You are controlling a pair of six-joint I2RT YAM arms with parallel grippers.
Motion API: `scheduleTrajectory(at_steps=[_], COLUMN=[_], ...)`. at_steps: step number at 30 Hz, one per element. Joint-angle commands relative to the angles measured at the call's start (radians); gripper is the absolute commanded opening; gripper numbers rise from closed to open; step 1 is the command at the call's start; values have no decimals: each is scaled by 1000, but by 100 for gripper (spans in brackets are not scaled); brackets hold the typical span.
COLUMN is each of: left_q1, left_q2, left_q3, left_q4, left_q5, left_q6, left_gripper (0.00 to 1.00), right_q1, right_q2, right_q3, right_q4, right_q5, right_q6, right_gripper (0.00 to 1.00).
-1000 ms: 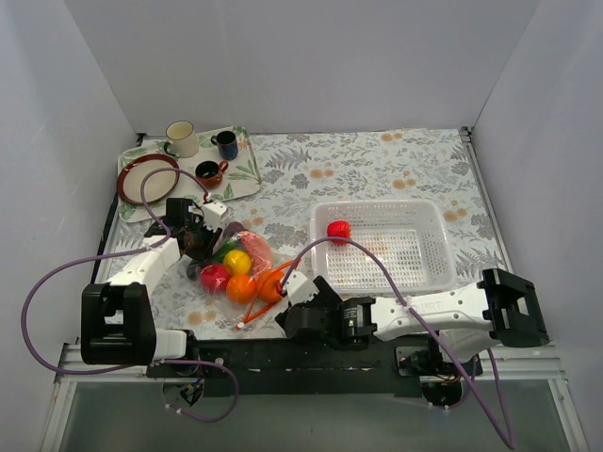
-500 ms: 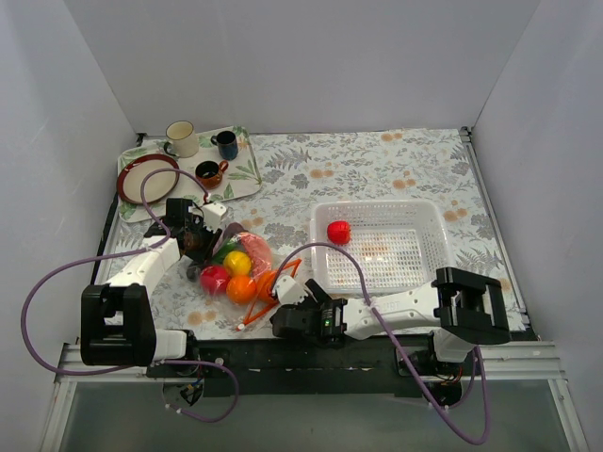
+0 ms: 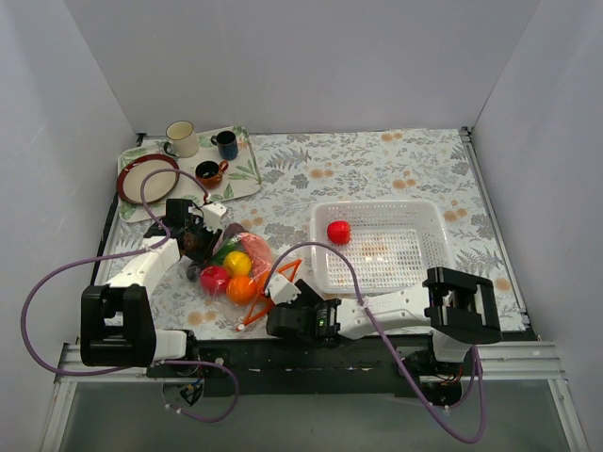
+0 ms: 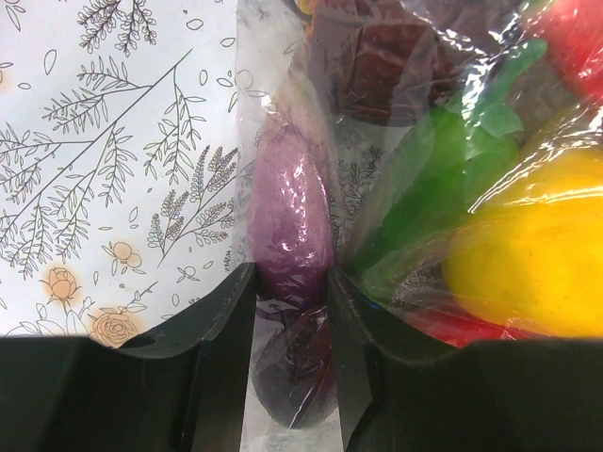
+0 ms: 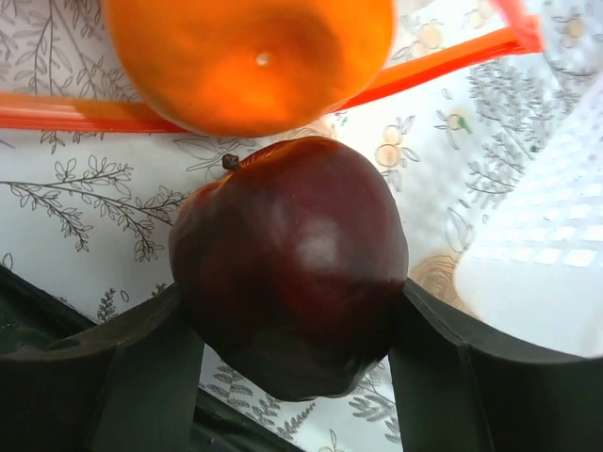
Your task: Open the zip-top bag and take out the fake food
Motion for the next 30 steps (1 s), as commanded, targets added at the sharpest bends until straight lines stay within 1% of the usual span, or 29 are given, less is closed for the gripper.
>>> scheduleTrajectory(at_steps=[1,2,3,5,7,8,10,11,13,14,15,16,17,19,20,22,23,24,26,30], left_q1=[-5,-5,-5,-5,-5,-5,-5,-5,-5,-5,-5,-5,-5,-5,-5,-5,-5,-5,-5,-5], left_q2=[-6,-4,-2,-2,-4,-4,-9,-9,-15,-15,-16,-16,-15,-10,-7,-4,-4,-2,-4,-12], left_q3=[-44,-48,-50,-53,-55,-55,-58,-59,-61,-62,-62,-62,-62,-55,-52,-41,-39,-35,-29,-24], left_q4=[-79,-76,-73,-73,-72,-72,-72,-72,-75,-75,-73,-73,-73,-78,-79,-83,-87,-89,-93,-98], left_q5=[5,6,6,8,6,8,5,5,6,6,10,11,11,16,17,22,23,22,22,17], left_q6=[1,-1,-4,-5,-8,-8,-8,-8,-10,-11,-13,-14,-17,-24,-27,-33,-34,-36,-36,-31], left_gripper=[32,32,31,31,31,31,31,31,31,31,31,31,31,31,31,30,30,30,30,30], right_q1=[-2,-2,-2,-9,-18,-45,-91,-157,-235,-313,-352,-386,-436,-469,-484,-496,-509,-515,-533,-545], right_q2=[-140,-163,-186,-247,-307,-327,-394,-419,-497,-523,-548,-589,-605,-626,-625,-600,-590,-576,-542,-520], right_q3=[86,94,103,132,146,146,127,91,36,4,-66,-96,-125,-174,-180,-185,-182,-179,-164,-150], right_q4=[-28,-31,-31,-45,-65,-85,-114,-143,-165,-165,-151,-140,-131,-114,-112,-112,-114,-119,-135,-103], right_q5=[91,113,127,182,221,242,258,250,214,169,142,114,76,45,37,34,31,32,39,3], right_q6=[-58,-73,-93,-148,-168,-179,-165,-147,-72,-55,-37,-33,-32,-30,-29,-46,-50,-52,-43,-90], right_gripper=[21,15,14,14,20,26,27,22,18,13,13,10,4,3,7,18,36,52,98,99])
